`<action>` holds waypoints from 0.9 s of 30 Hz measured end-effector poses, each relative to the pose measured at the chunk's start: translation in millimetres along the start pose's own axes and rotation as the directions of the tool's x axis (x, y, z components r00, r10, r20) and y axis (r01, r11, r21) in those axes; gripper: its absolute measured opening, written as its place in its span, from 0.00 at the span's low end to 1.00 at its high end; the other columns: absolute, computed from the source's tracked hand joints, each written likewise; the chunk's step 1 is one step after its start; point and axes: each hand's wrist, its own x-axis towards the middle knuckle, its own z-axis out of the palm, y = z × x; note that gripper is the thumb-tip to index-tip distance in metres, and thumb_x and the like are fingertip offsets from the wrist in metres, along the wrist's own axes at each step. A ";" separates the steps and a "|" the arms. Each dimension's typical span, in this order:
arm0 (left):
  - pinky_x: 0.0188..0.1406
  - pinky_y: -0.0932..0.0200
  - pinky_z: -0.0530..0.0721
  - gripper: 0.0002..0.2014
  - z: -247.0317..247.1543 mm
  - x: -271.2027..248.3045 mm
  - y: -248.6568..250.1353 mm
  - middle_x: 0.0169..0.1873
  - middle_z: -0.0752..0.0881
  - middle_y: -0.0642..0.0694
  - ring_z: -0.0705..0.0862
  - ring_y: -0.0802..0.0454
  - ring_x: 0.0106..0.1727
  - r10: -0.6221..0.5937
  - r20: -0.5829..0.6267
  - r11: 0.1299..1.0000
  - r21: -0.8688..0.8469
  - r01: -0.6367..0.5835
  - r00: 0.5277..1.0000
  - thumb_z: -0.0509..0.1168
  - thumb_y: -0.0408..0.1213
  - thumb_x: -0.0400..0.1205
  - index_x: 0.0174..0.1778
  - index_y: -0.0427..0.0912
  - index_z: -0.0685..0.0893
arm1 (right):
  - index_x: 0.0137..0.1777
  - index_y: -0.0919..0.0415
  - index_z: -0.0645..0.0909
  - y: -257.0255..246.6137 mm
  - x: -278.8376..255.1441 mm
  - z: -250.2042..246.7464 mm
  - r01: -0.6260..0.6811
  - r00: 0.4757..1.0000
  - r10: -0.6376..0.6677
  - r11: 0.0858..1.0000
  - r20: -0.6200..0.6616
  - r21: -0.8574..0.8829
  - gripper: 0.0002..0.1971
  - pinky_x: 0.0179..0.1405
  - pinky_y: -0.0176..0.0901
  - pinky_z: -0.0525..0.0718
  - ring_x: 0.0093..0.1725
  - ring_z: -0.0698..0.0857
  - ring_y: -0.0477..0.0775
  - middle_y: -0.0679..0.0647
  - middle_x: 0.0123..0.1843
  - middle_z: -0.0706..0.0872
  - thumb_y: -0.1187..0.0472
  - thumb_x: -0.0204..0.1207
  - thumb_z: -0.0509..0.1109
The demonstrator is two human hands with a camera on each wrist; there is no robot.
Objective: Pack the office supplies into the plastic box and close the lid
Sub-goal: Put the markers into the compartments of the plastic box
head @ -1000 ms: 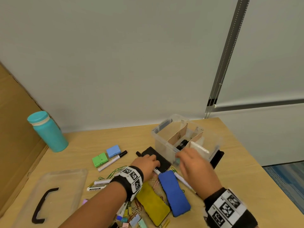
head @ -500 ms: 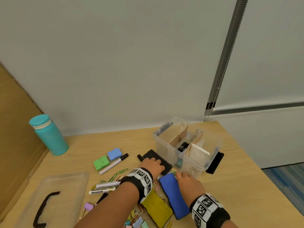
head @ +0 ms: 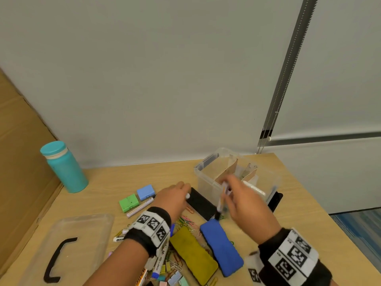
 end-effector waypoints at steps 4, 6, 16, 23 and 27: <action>0.45 0.57 0.83 0.13 -10.2 -24.0 -23.4 0.59 0.77 0.52 0.83 0.51 0.46 -0.099 -0.147 0.981 -0.181 0.072 0.984 0.56 0.36 0.85 0.64 0.51 0.75 | 0.66 0.55 0.74 8.8 25.2 -19.1 -0.073 0.945 0.086 0.996 -0.315 0.052 0.14 0.32 0.26 0.73 0.40 0.81 0.43 0.46 0.49 0.81 0.60 0.82 0.62; 0.48 0.60 0.82 0.13 -9.1 -35.2 -32.5 0.60 0.79 0.53 0.83 0.53 0.49 -0.131 -0.183 0.972 -0.217 0.090 0.974 0.56 0.37 0.85 0.64 0.51 0.78 | 0.65 0.60 0.76 19.3 39.2 -14.5 -0.175 0.935 0.149 0.983 -0.320 -0.051 0.13 0.31 0.32 0.72 0.37 0.79 0.47 0.52 0.49 0.84 0.64 0.82 0.61; 0.57 0.61 0.83 0.15 4.3 -64.7 -47.0 0.61 0.87 0.53 0.86 0.55 0.57 -0.261 -0.198 0.944 -0.255 0.207 0.945 0.61 0.45 0.84 0.66 0.58 0.81 | 0.56 0.65 0.82 24.9 83.4 35.7 -0.318 0.936 0.353 0.864 0.018 -0.391 0.12 0.53 0.49 0.83 0.53 0.87 0.60 0.60 0.52 0.87 0.67 0.82 0.58; 0.49 0.60 0.86 0.15 9.0 -76.3 -49.6 0.58 0.87 0.60 0.86 0.60 0.54 -0.309 -0.227 0.932 -0.266 0.246 0.924 0.60 0.52 0.83 0.65 0.65 0.80 | 0.68 0.57 0.77 55.0 52.1 25.2 -0.230 0.973 0.222 0.931 -0.058 -0.283 0.16 0.65 0.51 0.79 0.58 0.83 0.56 0.57 0.58 0.86 0.62 0.84 0.56; 0.49 0.63 0.84 0.13 5.1 -78.6 -38.9 0.52 0.88 0.59 0.85 0.61 0.53 -0.364 -0.329 0.853 -0.493 0.171 0.871 0.67 0.49 0.79 0.59 0.65 0.84 | 0.77 0.62 0.68 92.6 26.7 14.4 -0.402 0.912 0.351 0.870 -0.212 -0.287 0.23 0.79 0.54 0.64 0.79 0.66 0.60 0.59 0.79 0.69 0.57 0.84 0.54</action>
